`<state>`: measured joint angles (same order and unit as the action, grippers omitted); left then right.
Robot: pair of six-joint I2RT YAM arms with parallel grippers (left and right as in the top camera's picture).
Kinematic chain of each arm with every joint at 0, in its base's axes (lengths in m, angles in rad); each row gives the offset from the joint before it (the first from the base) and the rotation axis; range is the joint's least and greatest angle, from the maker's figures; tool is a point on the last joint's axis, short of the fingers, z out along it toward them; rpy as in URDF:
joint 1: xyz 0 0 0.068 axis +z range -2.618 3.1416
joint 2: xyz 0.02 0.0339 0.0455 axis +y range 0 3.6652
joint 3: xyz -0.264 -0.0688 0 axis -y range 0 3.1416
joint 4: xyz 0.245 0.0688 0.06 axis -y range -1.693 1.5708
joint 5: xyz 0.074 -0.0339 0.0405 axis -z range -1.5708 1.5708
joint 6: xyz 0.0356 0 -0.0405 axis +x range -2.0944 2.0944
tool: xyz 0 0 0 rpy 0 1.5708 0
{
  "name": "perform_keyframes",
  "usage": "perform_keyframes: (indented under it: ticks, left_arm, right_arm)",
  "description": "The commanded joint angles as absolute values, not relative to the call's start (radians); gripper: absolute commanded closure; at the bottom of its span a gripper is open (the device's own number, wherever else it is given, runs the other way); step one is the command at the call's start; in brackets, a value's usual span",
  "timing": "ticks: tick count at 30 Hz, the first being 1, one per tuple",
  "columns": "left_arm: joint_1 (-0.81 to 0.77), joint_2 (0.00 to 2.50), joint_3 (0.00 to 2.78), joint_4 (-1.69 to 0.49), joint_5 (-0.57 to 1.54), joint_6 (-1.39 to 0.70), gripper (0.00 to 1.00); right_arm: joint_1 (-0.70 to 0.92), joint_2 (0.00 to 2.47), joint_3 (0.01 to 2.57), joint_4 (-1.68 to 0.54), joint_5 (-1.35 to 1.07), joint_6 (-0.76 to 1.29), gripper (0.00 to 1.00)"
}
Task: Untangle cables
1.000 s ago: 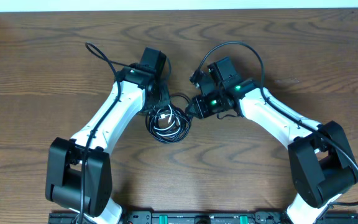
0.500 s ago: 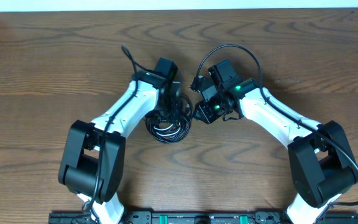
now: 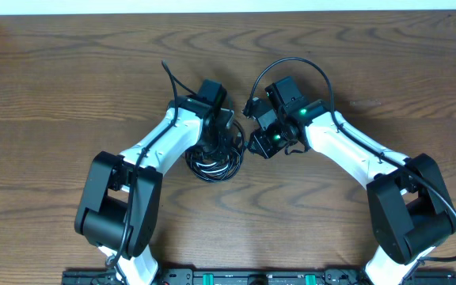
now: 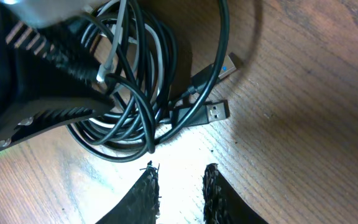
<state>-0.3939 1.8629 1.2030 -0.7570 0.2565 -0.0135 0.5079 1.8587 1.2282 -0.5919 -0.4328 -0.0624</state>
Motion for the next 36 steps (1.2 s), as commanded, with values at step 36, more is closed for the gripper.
perform_keyframes:
  ticks: [36]
  left_arm:
    - [-0.353, 1.876, 1.187, -0.679, 0.649, 0.138, 0.93]
  right_arm:
    - [0.515, 1.866, 1.221, -0.642, -0.403, -0.365, 0.64]
